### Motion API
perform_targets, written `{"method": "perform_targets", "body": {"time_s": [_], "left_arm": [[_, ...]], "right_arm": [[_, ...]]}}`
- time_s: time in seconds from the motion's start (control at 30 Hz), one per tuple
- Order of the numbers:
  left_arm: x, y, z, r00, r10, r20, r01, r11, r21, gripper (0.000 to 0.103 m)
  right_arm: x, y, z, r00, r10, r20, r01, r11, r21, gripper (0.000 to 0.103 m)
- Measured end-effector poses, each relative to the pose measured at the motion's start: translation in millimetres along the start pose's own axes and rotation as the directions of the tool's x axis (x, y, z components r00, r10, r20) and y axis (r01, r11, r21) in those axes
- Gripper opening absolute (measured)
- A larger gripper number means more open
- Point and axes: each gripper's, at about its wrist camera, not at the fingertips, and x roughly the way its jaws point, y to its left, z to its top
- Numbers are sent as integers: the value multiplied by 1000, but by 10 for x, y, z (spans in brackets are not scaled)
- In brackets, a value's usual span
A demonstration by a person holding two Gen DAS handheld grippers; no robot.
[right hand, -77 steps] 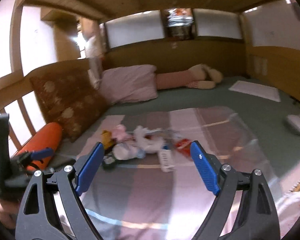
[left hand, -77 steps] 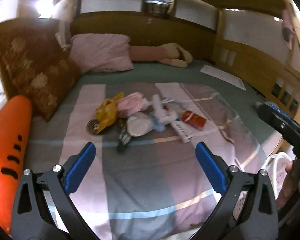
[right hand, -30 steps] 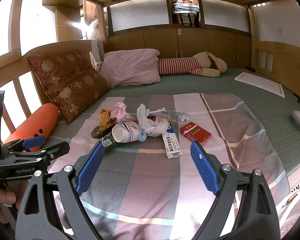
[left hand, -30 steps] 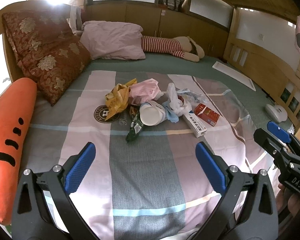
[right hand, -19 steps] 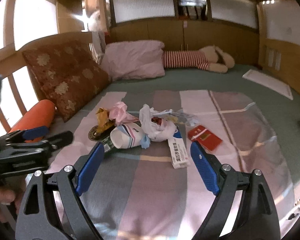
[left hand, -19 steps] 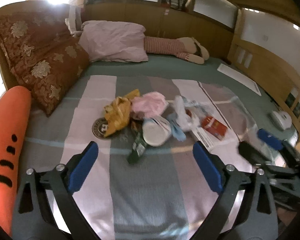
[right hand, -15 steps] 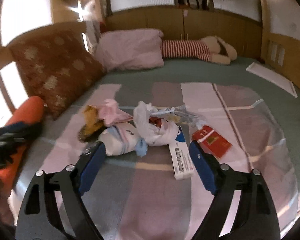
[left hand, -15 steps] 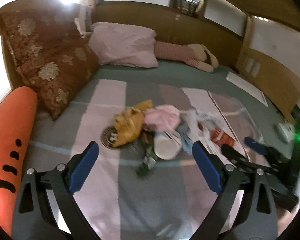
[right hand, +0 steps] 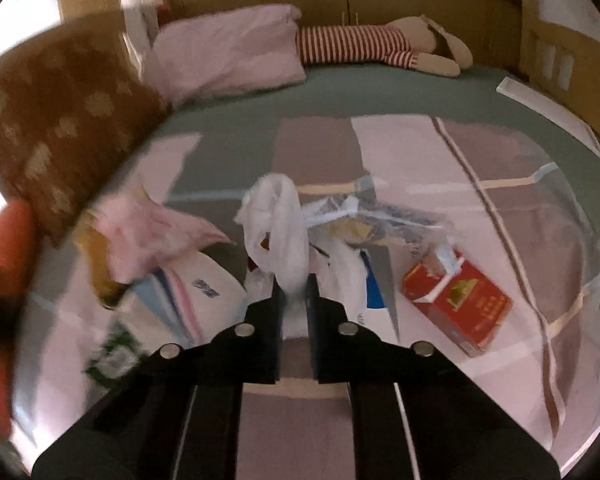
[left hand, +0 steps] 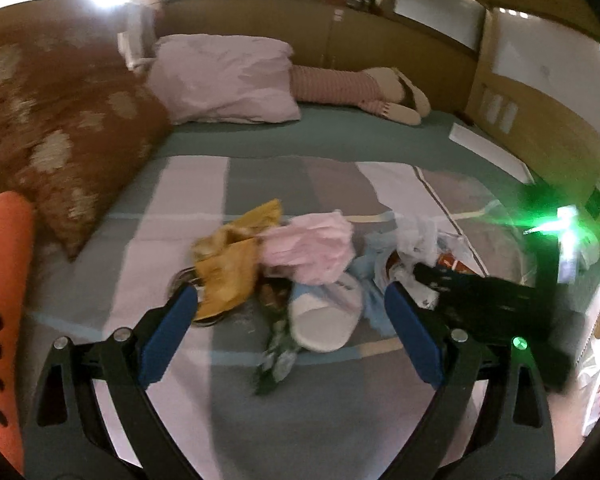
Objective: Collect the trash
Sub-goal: 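Grasp the white plastic bag with the right tool while the left tool grasps pink tissue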
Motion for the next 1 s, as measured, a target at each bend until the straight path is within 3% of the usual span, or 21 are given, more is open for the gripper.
{"method": "perform_targets", "body": {"time_s": [0.1,0.17,0.33,0.43,0.47,0.57,0.67,0.73,0.77,0.9,1.0], "left_arm": [[230,-190,71,1000,-10,-15,10,1000,26,94],[357,-249,111,1000,5,-25,-4,999,35,88],[772,-307,126,992,22,-125,-23,1000,-9,78],[944,-324,66,984,18,-175,-18,1000,-1,51],[980,-307,51,982,18,-186,-20,1000,-6,25],[902,-163,35,986,-13,-167,1,998,-69,10],[614,-141,64,992,-27,-126,22,999,-47,8],[325,-126,93,995,-50,-88,47,998,-35,7],[225,-127,100,995,-58,-78,55,998,-29,7],[-474,-188,70,993,-120,-9,120,991,55,7],[-923,-199,-71,986,-161,34,158,984,86,7]], "right_arm": [[-365,-83,22,997,75,15,-76,996,40,11],[-663,-168,-2,991,126,45,-130,988,83,11],[-1228,-257,-169,979,160,128,-173,980,100,11],[-1254,-265,-236,979,167,112,-177,981,78,11],[-1212,-276,-250,981,168,97,-175,982,75,11],[-1071,-353,-266,987,152,50,-156,984,81,11],[-1007,-415,-286,994,106,16,-107,993,58,30],[-1004,-424,-299,998,55,12,-56,998,24,70],[-979,-415,-321,1000,27,0,-27,1000,5,77],[-694,-335,-474,992,-11,-126,2,998,-69,80],[-376,-226,-655,969,-91,-232,52,984,-168,80]]}}
